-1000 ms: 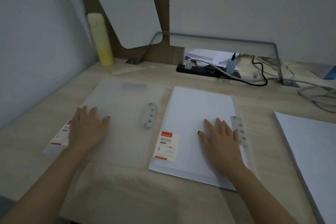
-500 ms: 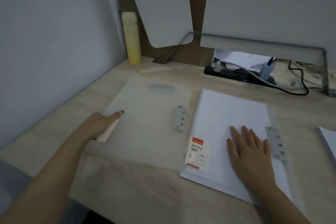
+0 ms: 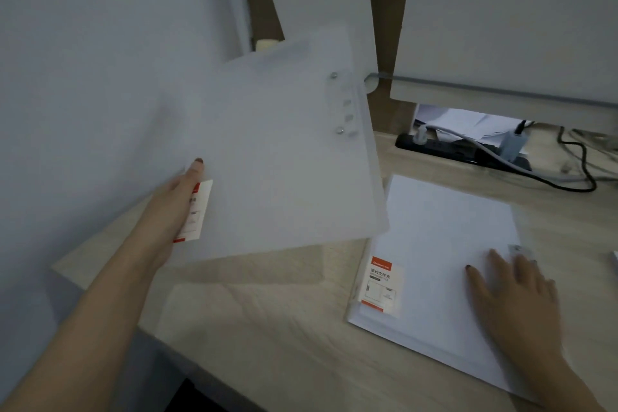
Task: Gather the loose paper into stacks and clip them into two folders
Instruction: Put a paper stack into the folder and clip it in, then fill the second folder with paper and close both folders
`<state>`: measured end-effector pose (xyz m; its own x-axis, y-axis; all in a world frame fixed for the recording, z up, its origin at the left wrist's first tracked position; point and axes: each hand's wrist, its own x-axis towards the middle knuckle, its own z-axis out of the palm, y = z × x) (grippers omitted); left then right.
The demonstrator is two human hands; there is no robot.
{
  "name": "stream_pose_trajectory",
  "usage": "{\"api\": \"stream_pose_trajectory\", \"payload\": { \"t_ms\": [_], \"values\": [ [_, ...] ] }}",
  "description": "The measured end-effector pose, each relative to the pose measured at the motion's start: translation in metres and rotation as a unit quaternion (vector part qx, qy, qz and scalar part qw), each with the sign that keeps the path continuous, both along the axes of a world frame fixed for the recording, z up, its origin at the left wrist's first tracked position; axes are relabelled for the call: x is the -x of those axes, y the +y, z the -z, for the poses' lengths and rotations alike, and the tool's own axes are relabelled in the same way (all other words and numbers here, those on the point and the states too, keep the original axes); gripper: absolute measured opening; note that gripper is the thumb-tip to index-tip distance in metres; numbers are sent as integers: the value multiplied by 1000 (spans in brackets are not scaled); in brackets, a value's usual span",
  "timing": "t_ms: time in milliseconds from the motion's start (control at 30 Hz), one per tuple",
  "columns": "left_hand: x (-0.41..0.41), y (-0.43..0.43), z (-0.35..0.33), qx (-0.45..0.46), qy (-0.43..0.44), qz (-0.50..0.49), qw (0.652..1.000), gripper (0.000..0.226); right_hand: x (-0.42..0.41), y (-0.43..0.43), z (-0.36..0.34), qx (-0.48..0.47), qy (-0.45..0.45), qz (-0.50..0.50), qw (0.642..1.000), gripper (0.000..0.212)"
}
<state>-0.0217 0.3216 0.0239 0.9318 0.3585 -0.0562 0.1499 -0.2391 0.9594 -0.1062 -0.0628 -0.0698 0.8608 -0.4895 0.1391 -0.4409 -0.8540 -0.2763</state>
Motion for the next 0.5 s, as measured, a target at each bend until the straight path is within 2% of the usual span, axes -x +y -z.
{"api": "stream_pose_trajectory", "payload": {
  "t_ms": [100, 200, 267, 300, 333, 400, 433, 467, 500],
  "values": [
    [6, -17, 3, 27, 11, 25, 999, 37, 4, -4, -8, -28, 6, 17, 999, 53],
    [9, -49, 12, 17, 16, 71, 997, 36, -2, 0, -13, -72, 20, -58, 996, 51],
    [12, -74, 17, -8, 13, 111, 994, 36, -6, 5, -24, -182, -2, -106, 977, 39],
    [14, -88, 18, -25, 12, 129, 991, 36, -4, 8, -34, -279, -25, -95, 955, 31],
    [16, -101, 19, -41, 14, 146, 988, 36, -2, 11, -43, -398, -58, -64, 913, 27],
    [19, -125, 23, -58, 20, 179, 982, 38, 1, 9, -57, -612, -122, -1, 782, 46],
    [20, -135, 26, -62, 26, 191, 979, 40, 6, 6, -59, -661, -134, 20, 738, 53],
    [21, -144, 28, -67, 33, 199, 977, 39, 13, 4, -62, -683, -131, 32, 717, 53],
    [22, -153, 30, -74, 36, 204, 975, 36, 20, 0, -62, -682, -125, 30, 720, 46]
  ]
}}
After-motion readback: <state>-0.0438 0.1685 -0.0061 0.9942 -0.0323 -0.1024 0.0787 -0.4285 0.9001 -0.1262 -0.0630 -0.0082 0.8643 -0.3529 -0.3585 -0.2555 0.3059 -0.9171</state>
